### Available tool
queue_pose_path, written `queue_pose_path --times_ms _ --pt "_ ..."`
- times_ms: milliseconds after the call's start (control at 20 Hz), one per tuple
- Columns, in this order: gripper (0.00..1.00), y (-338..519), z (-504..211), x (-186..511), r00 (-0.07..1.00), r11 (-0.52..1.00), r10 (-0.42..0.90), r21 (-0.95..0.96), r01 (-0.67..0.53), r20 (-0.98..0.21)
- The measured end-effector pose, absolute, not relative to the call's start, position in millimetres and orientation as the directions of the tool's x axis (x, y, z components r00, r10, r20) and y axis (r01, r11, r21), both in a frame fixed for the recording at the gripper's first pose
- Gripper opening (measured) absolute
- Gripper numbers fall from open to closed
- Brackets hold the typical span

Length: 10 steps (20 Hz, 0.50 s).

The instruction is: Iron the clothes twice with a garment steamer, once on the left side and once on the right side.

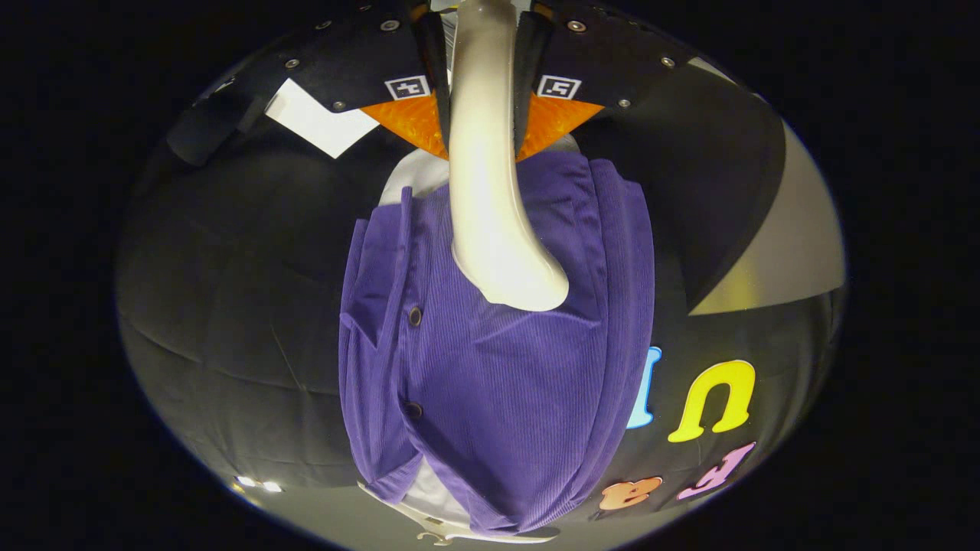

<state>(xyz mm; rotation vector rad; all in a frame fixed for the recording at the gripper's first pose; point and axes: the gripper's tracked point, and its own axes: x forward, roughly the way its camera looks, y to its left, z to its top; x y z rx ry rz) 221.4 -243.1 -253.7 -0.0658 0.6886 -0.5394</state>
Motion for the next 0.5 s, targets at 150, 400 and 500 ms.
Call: queue_pose_path --times_ms 150,400,500 --pt "0.36 -240 -285 207 0.608 0.869 -0.475 -0.232 0.437 -0.636" --pt "0.36 -238 -311 181 0.585 0.877 -0.463 -0.250 0.410 -0.666" --pt "0.36 -236 -299 172 0.596 0.876 -0.465 -0.246 0.414 -0.654"
